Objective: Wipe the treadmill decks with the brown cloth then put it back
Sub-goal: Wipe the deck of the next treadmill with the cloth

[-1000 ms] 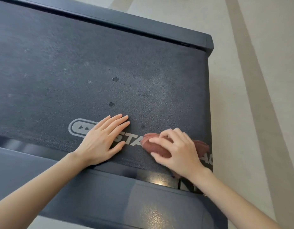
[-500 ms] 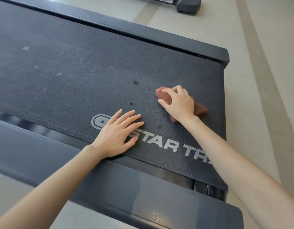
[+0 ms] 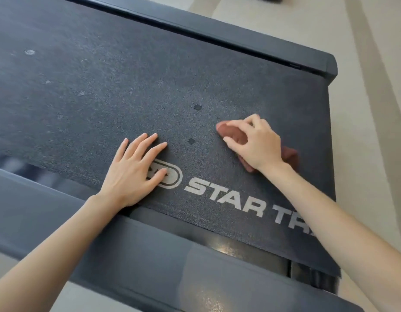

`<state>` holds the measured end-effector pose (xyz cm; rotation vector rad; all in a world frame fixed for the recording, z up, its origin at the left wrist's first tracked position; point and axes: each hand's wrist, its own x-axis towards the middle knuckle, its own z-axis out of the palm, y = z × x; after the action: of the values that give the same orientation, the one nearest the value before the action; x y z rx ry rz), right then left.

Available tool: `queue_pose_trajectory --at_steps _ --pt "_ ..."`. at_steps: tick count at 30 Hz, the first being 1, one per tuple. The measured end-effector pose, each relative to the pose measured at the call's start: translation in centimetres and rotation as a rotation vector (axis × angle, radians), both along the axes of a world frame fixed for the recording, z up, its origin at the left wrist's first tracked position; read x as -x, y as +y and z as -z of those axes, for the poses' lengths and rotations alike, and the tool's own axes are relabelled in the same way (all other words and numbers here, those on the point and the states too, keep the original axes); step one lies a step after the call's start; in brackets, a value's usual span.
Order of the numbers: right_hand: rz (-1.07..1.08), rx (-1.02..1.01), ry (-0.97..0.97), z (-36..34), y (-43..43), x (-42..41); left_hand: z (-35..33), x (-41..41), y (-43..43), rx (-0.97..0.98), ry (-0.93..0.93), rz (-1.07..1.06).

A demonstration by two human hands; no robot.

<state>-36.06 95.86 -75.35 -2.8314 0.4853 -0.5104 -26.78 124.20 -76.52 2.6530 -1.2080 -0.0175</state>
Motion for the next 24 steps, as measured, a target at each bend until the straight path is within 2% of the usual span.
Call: queue_pose_trajectory --at_steps 5,9,12,19,24 --pt "0.208 -0.009 0.080 -0.4 -5.8 -8.8 0.1 -0.2 0.0 0.025 0.000 -0.003" --pt "0.254 0.056 0.126 -0.8 -4.3 -10.0 0.0 -0.1 0.0 0.014 -0.016 -0.004" --pt "0.099 0.097 0.147 -0.9 -0.3 -7.5 -0.3 0.0 0.1 -0.002 -0.015 -0.012" --pt "-0.369 0.111 0.057 -0.8 9.7 3.7 -0.4 -0.3 0.5 -0.027 -0.002 0.024" --pt "-0.389 0.135 0.027 -0.5 8.0 4.5 -0.8 -3.3 1.0 -0.044 -0.018 0.036"
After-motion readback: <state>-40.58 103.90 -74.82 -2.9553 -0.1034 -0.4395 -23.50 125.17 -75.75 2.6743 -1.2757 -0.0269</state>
